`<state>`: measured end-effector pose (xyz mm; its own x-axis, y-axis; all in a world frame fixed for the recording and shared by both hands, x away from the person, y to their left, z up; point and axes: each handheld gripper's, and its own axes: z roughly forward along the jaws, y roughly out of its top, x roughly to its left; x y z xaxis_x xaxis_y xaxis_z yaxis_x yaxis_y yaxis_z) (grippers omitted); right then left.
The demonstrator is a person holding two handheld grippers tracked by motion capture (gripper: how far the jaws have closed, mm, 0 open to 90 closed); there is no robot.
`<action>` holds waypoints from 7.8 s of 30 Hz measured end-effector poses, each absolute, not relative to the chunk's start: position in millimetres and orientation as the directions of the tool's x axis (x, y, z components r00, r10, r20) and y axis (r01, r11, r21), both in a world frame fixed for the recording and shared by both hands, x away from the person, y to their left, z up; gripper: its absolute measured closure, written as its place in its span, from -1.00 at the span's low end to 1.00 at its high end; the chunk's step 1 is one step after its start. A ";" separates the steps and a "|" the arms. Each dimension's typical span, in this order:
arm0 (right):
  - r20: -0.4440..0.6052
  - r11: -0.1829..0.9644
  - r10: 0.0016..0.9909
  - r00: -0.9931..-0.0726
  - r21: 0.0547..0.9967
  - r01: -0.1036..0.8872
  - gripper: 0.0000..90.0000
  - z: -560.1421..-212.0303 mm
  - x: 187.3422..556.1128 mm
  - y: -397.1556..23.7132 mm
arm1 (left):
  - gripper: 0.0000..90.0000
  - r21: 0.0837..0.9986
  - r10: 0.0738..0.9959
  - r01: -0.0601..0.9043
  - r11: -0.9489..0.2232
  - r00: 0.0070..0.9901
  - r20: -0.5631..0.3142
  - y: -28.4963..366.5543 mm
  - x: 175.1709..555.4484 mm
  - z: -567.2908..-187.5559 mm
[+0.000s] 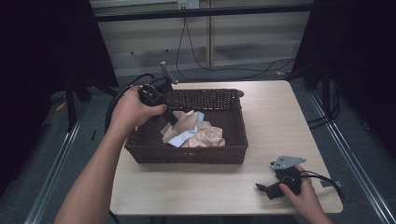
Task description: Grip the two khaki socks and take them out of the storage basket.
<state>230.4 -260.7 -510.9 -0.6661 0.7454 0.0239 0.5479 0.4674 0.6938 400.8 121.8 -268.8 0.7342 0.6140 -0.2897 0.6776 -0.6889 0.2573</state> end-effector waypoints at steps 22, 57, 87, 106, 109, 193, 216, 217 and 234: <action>0.027 0.465 0.748 -0.663 0.691 0.553 -1.00 -510.8 230.0 -260.5 | 0.86 0.266 0.528 0.591 -0.761 0.804 -0.274 106.2 371.8 -277.9; 0.028 0.467 0.747 -0.665 0.689 0.554 -1.00 -510.8 229.9 -260.7 | 0.80 0.270 0.435 0.522 -0.809 0.841 -0.322 81.4 343.0 -337.0; 0.030 0.467 0.746 -0.665 0.688 0.555 -1.00 -510.7 230.0 -260.7 | -0.73 0.373 0.509 0.547 -0.750 0.837 -0.203 69.2 381.2 -337.9; 0.022 0.471 0.741 -0.671 0.696 0.542 -1.00 -511.1 230.9 -260.8 | -0.82 0.345 0.612 0.629 -0.697 0.772 -0.173 55.6 428.3 -382.3; 0.017 0.472 0.740 -0.672 0.699 0.537 -1.00 -511.3 231.2 -261.0 | -0.82 0.326 0.618 0.634 -0.701 0.769 -0.165 52.4 430.9 -388.8; 0.026 0.469 0.740 -0.672 0.696 0.543 -1.00 -511.2 230.9 -260.8 | 0.81 0.267 0.492 0.523 -0.809 0.852 -0.178 39.9 439.4 -430.1; 0.023 0.471 0.740 -0.672 0.696 0.542 -1.00 -511.1 231.0 -260.9 | 0.83 0.267 0.563 0.606 -0.749 0.795 -0.226 76.3 434.5 -332.1; 0.025 0.470 0.739 -0.673 0.697 0.542 -1.00 -511.2 231.1 -260.9 | 0.83 0.272 0.559 0.602 -0.750 0.798 -0.225 77.7 434.6 -328.8; 0.023 0.471 0.740 -0.672 0.696 0.542 -1.00 -511.1 231.0 -260.9 | 0.83 0.307 0.516 0.574 -0.759 0.818 -0.252 95.0 414.2 -290.5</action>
<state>231.0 -260.9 -511.1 -0.6719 0.7403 0.0229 0.5423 0.4707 0.6960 414.2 95.0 -290.5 0.8185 0.5164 -0.2517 0.5736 -0.7593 0.3073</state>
